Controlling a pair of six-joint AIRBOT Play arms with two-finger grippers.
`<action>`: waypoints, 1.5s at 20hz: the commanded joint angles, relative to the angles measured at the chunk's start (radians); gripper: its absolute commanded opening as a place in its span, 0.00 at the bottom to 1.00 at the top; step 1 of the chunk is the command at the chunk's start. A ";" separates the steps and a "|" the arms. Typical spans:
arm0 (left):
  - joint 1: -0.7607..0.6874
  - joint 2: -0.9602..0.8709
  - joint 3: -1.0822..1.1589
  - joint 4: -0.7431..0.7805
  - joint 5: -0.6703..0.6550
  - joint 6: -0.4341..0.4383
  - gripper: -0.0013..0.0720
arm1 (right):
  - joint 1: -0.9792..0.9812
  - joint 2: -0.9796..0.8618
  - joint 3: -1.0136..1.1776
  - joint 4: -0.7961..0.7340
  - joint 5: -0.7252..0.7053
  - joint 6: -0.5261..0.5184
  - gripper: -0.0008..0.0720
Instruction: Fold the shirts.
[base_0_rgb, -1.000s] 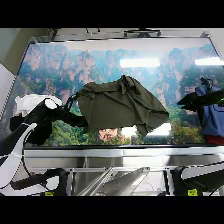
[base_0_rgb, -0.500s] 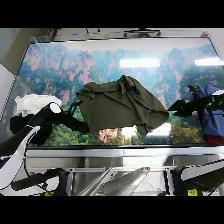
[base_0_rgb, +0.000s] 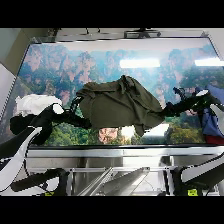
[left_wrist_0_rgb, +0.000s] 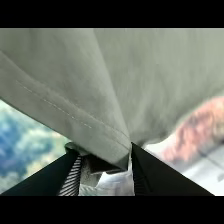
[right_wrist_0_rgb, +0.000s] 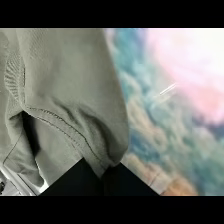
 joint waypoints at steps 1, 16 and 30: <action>0.000 -0.001 -0.001 0.007 0.040 -0.024 0.26 | 0.016 0.021 0.001 0.042 0.011 0.001 0.04; 0.132 0.449 0.752 -0.156 -0.239 -0.043 0.06 | -0.203 0.736 0.352 0.842 0.151 -0.109 0.04; 0.662 0.420 0.758 -0.727 -0.411 0.089 0.06 | -0.229 0.985 0.350 0.703 -0.202 -0.215 0.04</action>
